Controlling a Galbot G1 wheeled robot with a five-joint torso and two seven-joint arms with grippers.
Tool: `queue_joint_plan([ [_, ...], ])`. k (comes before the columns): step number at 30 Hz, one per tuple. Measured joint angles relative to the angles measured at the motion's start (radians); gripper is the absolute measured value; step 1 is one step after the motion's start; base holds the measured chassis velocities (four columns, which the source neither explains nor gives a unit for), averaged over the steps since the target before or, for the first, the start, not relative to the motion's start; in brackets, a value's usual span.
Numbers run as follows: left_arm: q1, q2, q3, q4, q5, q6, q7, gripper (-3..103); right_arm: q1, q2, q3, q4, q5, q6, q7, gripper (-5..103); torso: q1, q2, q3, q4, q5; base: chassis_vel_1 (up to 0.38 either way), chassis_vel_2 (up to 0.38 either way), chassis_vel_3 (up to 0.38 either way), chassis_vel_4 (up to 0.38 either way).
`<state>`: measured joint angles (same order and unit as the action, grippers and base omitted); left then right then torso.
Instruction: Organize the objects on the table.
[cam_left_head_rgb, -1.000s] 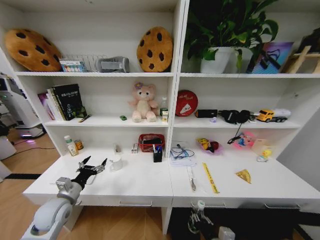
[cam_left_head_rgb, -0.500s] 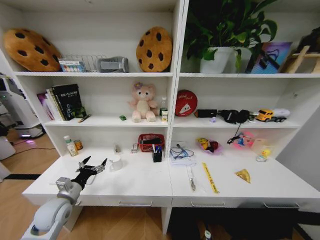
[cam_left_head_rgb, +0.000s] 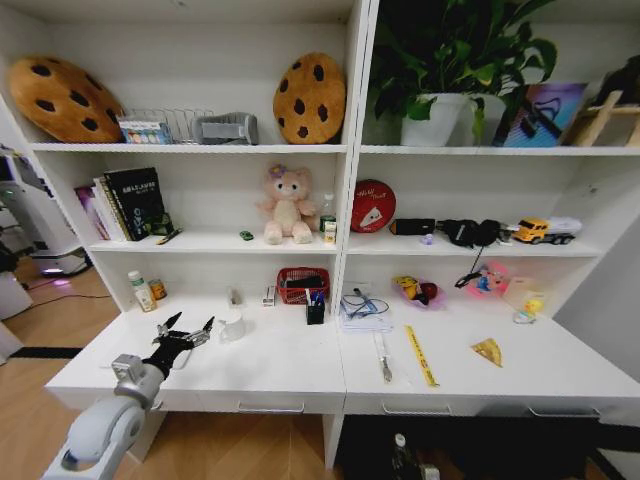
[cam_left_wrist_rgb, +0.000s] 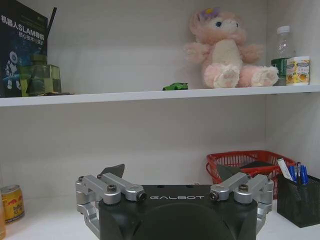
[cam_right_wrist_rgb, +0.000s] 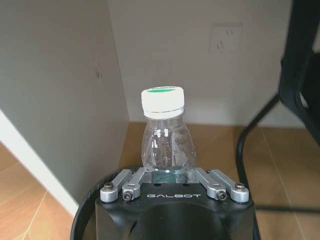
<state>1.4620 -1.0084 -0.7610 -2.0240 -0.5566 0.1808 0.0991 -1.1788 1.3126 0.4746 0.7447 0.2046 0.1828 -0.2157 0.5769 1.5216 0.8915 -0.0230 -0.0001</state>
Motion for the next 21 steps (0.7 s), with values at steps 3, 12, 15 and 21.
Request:
queue_joint_plan([
  [3,0.000,0.000,0.000,0.000,0.000,0.000,0.000,100,0.034,0.002,0.002,-0.016,-0.023,0.001,-0.008,25,0.000,0.000,0.000,0.0001,0.0001,0.000,0.000,0.000,0.000],
  [12,0.000,0.000,0.000,0.000,0.000,0.000,0.000,100,0.061,0.002,-0.004,0.002,-0.030,-0.013,-0.013,33,0.000,0.000,0.000,0.0000,0.0001,0.000,0.000,0.000,0.000],
  [15,0.000,0.000,0.000,0.000,0.000,0.000,0.000,100,0.055,0.001,-0.006,0.014,-0.029,-0.013,-0.005,44,0.000,0.000,0.000,-0.0001,0.0000,0.000,0.000,0.000,0.000],
  [21,0.000,0.000,0.000,0.000,0.000,0.000,0.000,100,0.051,0.002,-0.008,0.017,-0.034,-0.014,0.014,66,0.000,0.000,0.000,-0.0001,0.0001,0.000,0.000,0.000,0.000],
])
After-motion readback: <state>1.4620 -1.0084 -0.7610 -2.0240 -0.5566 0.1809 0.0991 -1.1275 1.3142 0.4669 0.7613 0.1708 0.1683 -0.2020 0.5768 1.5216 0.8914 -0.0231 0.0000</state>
